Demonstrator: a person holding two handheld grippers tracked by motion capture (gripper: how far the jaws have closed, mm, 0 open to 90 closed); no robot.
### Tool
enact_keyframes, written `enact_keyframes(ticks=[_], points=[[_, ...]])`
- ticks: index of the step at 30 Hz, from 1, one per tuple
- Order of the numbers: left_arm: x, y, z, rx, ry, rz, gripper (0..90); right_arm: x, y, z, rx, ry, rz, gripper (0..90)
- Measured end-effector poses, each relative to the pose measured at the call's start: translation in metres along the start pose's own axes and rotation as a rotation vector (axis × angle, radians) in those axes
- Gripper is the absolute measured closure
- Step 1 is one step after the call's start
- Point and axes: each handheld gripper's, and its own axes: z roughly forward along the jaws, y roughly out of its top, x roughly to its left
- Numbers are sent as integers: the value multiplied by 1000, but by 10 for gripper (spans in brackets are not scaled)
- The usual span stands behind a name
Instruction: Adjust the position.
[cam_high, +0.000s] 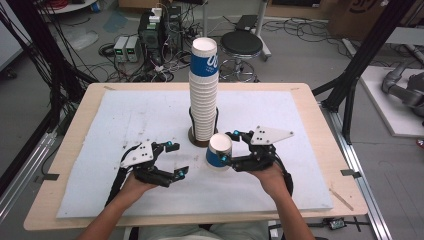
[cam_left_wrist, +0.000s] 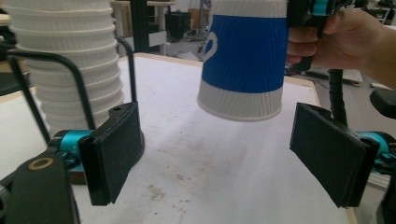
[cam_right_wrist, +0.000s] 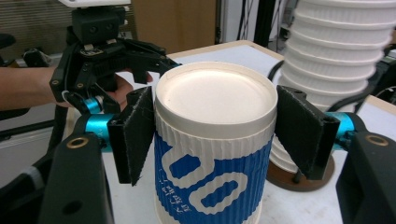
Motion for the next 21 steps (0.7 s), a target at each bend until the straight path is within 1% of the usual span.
enact_keyframes(ticks=[6,7,10,15,17,21], points=[[-6,0,8,8,-62,3,167,5,0,7,0,26,-7,319],[-7,0,9,9,-73,4,166,6,0,9,-2,38,-2,319],[-9,0,12,12,-77,9,166,7,0,10,-7,47,3,319],[-11,0,18,4,-79,13,166,10,-1,14,-16,85,13,319],[-12,0,22,5,-86,13,166,11,-1,16,-31,106,29,319],[-16,1,30,5,-103,18,166,13,-1,18,-36,122,36,319]])
